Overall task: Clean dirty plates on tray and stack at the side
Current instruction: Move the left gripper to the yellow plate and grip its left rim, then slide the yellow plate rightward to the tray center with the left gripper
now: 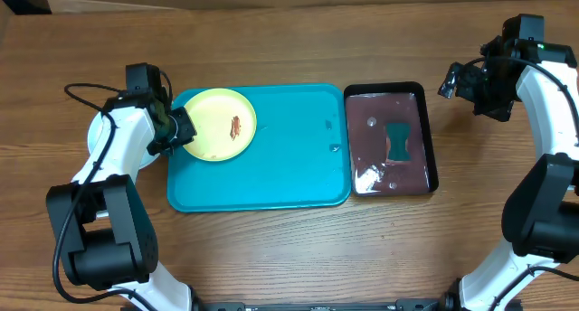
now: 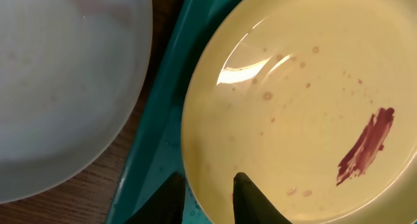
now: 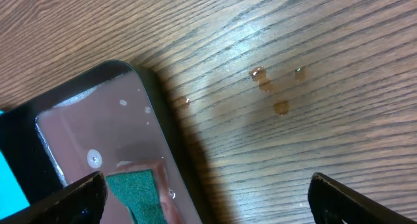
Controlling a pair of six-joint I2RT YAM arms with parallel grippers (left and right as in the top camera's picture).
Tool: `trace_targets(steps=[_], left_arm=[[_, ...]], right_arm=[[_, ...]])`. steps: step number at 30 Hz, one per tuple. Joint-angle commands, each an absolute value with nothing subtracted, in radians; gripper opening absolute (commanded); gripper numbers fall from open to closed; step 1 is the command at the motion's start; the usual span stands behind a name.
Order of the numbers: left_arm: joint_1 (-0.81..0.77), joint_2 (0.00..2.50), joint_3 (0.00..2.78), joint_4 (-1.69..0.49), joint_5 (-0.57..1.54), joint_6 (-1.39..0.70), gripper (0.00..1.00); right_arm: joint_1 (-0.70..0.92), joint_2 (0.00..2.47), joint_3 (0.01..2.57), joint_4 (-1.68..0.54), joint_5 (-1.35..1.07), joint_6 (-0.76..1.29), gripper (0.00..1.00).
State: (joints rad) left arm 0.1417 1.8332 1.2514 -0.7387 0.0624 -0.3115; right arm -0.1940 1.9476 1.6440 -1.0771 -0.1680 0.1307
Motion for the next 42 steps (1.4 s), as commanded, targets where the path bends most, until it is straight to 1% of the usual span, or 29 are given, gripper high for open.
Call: trace_targets(steps=[1, 5, 10, 25, 26, 29, 32, 35, 42], left_arm=[[0.141, 1.844, 1.240, -0.725, 0.049, -0.322, 0.26], [0.141, 1.844, 1.189, -0.663, 0.048, -0.322, 0.26], [0.141, 1.844, 1.171, -0.642, 0.048, -0.322, 0.22], [0.138, 1.844, 1.144, -0.636, 0.026, -0.348, 0.22], [0.136, 1.844, 1.140, -0.634, 0.026, -0.348, 0.21], [0.136, 1.844, 1.138, -0.631, 0.028, -0.349, 0.05], [0.136, 1.844, 1.139, -0.630, 0.067, -0.348, 0.04], [0.136, 1.844, 1.139, -0.644, 0.151, -0.348, 0.04], [0.132, 1.844, 1.139, -0.757, 0.321, -0.347, 0.04]], right_arm=[[-0.196, 1.932, 1.653, -1.075, -0.165, 0.134, 1.00], [-0.196, 1.932, 1.653, -1.075, -0.165, 0.134, 1.00], [-0.196, 1.932, 1.653, -1.075, -0.165, 0.134, 1.00], [-0.196, 1.932, 1.653, -1.075, -0.165, 0.134, 1.00], [-0.196, 1.932, 1.653, -1.075, -0.165, 0.134, 1.00], [-0.196, 1.932, 1.653, -1.075, -0.165, 0.134, 1.00], [-0.196, 1.932, 1.653, -1.075, -0.165, 0.134, 1.00], [-0.196, 1.932, 1.653, -1.075, -0.165, 0.134, 1.00], [-0.196, 1.932, 1.653, -1.075, -0.165, 0.134, 1.00]])
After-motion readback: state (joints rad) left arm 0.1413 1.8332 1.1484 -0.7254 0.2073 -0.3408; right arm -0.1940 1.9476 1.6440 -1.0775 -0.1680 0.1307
